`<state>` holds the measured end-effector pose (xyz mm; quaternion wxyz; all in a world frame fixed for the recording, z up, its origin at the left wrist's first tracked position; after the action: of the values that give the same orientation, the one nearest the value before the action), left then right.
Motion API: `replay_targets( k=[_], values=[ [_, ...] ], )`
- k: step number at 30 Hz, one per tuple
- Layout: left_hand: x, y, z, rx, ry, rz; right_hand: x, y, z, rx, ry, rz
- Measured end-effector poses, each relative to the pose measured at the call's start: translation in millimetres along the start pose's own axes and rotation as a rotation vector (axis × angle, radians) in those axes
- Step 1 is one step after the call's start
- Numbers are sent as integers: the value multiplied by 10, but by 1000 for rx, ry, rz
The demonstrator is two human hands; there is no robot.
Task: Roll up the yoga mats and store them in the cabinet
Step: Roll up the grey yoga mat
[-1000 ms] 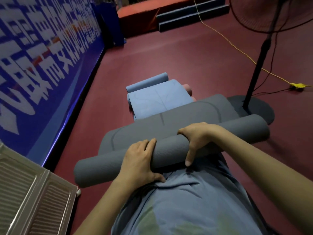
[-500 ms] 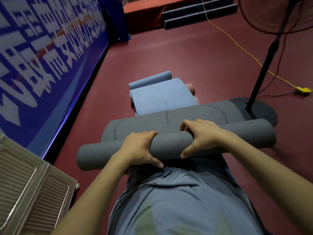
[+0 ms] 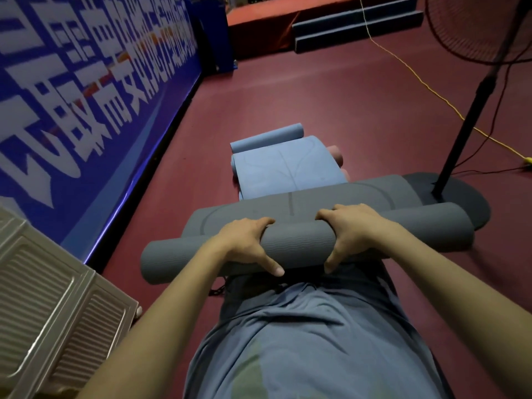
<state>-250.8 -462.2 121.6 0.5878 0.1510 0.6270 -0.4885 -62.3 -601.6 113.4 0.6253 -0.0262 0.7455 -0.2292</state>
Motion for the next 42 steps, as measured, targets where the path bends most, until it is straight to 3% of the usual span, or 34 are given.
replay_targets(
  k=[5,14,22,27,31,34,42],
  values=[
    [244,-175,38,-49,173,318,-96,90,-24,-12,-4,-111],
    [486,-126,-73,-24,279,511,-138,155,-47,-37,68,-127],
    [150,33,-98,33,398,349,-14,72,-13,-61,77,58],
    [-109,185,-59,53,321,167,146,63,-23,-6,-82,211],
    [-108,238,-84,39,247,128,69,134,-8,14,-75,194],
    [-8,201,-111,9,201,173,-47,218,-14,-7,-90,123],
    [335,149,-87,-21,251,509,-216,370,28,17,-17,-62]
  ],
)
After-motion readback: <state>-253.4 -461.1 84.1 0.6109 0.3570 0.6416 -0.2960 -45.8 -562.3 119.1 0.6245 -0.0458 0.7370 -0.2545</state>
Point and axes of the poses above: each hand's wrist, its own y-axis towards the middle knuckle, its own x-axis out of the palm, z = x × y, the point moved 3 cm from there along y, towards the middle knuckle, and after that the axes turned 4 degrees about -z, right-handed, at the moved point
